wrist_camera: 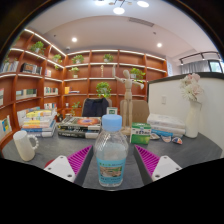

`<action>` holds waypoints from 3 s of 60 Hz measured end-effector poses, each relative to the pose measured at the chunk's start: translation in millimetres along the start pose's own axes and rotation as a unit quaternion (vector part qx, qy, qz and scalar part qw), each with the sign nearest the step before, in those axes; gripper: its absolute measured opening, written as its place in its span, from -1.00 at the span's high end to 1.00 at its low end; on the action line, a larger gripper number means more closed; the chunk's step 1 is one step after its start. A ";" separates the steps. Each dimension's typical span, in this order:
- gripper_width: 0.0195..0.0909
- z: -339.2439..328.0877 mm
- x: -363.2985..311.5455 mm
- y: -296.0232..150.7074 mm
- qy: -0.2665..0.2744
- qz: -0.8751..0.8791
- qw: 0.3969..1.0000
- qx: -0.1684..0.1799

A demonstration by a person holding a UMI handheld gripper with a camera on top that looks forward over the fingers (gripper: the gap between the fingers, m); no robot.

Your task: Pour water

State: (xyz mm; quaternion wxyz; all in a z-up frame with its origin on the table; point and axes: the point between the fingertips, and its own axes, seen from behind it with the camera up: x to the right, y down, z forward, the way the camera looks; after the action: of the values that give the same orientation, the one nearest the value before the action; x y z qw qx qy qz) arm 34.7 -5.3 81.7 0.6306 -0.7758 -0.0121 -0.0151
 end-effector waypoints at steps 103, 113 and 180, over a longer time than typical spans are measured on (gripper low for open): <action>0.74 10.5 -249.2 -87.5 0.084 -0.847 0.512 0.115; 0.75 3.4 -238.6 -79.2 0.008 -0.703 0.705 0.088; 0.49 10.0 -186.8 5.4 -0.159 -0.015 0.987 -0.014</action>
State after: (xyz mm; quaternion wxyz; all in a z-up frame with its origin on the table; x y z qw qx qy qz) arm -151.7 3.5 67.1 0.6093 -0.7770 -0.1233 0.0991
